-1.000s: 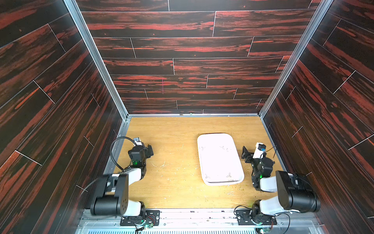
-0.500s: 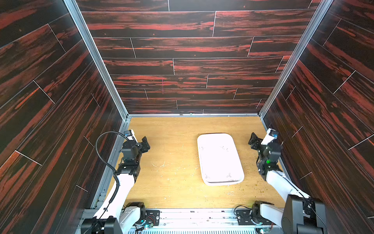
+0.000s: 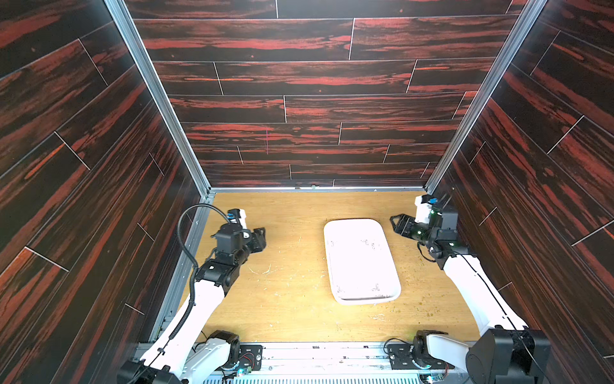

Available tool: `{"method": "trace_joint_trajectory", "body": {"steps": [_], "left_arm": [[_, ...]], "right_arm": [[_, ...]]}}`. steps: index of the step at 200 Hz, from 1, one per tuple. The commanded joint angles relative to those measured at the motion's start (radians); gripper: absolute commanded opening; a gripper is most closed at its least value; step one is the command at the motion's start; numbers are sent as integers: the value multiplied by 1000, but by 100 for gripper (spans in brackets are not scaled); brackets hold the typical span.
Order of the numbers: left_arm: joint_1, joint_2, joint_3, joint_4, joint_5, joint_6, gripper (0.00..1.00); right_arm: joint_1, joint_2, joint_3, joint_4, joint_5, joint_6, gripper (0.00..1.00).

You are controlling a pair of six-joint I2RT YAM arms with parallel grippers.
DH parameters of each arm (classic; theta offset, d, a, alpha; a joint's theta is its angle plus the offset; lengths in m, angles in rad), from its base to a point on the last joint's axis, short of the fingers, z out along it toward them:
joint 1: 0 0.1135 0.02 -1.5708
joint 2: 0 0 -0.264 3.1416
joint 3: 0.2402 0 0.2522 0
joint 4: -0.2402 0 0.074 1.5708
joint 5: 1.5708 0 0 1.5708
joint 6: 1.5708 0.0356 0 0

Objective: Take out the stationery paper from the storage box
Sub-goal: Pick up the stationery paper from the storage box.

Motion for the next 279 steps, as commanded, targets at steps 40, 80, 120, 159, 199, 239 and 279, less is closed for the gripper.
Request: {"method": "trace_joint_trajectory", "body": {"steps": [40,80,120,159,199,239,279], "left_arm": [[-171,181,56,35,92,-119,56],[-233,221,74,59,111,-182,55],[-290,322,143,12,124,-204,47],[-349,446,223,-18,134,-244,38],[-411,518,293,-12,92,-259,41],[-442,592,375,-55,85,-235,42],[-455,621,412,-105,41,-227,42]], "right_arm": [[59,37,43,-238,-78,-19,58],[77,70,54,-295,-42,-45,58],[101,102,41,-298,-36,-60,43],[127,121,20,-290,-24,-64,42],[141,161,34,-304,5,-81,46],[157,195,37,-296,90,-87,47],[163,215,22,-252,97,-82,50]]}}
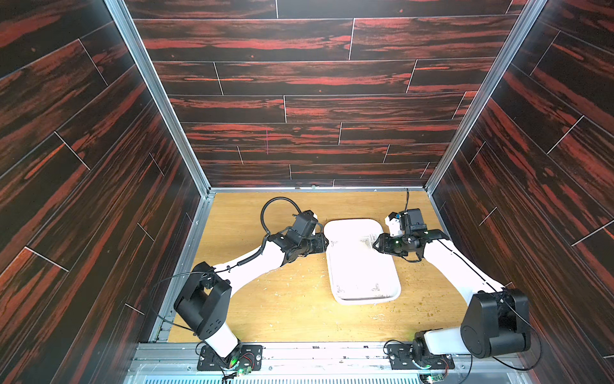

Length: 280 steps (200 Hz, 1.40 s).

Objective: Take out the stationery paper from the storage box
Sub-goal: Pick up the stationery paper from the storage box.

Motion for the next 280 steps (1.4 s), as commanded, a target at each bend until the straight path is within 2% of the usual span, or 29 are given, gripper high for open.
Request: {"method": "trace_joint_trajectory", "body": {"steps": [1,77,185,280], "left_arm": [[-7,13,30,-67,-43,12,42],[-13,75,63,-105,-33,-24,42],[-13,144,79,-83,40,-67,36],[-13,164,81,-80,49,-79,30]], "right_arm": [[9,18,-11,20,18,-4,50],[16,76,-39,54,33,-16,50],[25,149,-47,83,31,-19,52],[68,220,-20,80,98,-20,55]]}}
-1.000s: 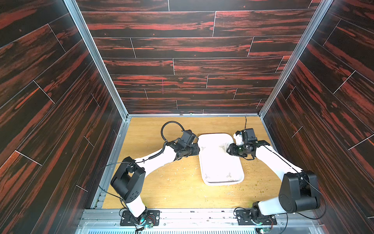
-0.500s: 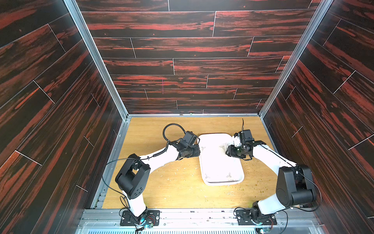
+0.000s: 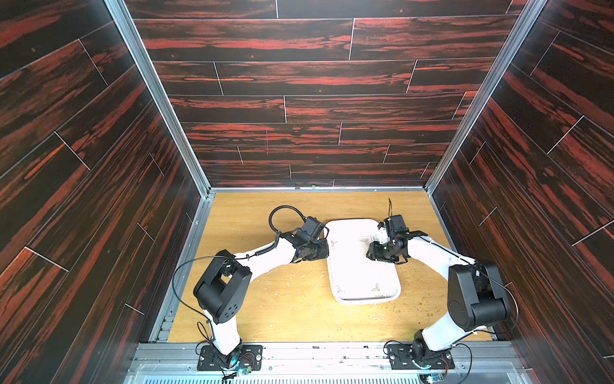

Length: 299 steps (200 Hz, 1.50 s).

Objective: Take out the stationery paper from the storage box
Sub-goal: Pick up the stationery paper from the storage box.

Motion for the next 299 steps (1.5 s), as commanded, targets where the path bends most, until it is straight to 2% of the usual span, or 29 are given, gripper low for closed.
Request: {"method": "trace_joint_trajectory", "body": {"steps": [1,30,93,110,299], "left_arm": [[-5,9,27,-10,6,-6,30],[-5,18,29,-9,16,-10,27],[-5,21,26,-12,15,-15,26],[-5,25,27,-16,15,-15,22],[-5,33,31,-25,21,-34,21]], "right_arm": [[10,18,21,-5,24,-12,56],[14,39,29,-6,36,-15,57],[19,77,47,-4,44,-17,57],[20,87,48,-1,44,-16,57],[30,131,30,18,26,-9,57]]}}
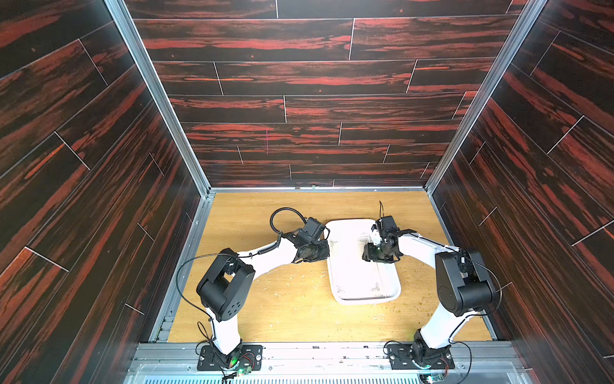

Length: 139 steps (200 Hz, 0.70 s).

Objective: Take out the stationery paper from the storage box
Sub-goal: Pick up the stationery paper from the storage box.

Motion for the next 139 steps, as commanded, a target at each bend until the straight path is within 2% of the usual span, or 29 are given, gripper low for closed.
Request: {"method": "trace_joint_trajectory", "body": {"steps": [1,61,113,139], "left_arm": [[-5,6,28,-31,2,-4,21],[-5,6,28,-33,0,-4,21],[-5,12,33,-36,3,-3,21],[-5,11,29,-37,3,-3,21]], "right_arm": [[4,2,-11,-13,-6,7,57],[13,-74,-17,-16,-6,14,56],[15,-121,-53,31,-120,21,52],[15,-136,-57,34,-149,29,44]]}}
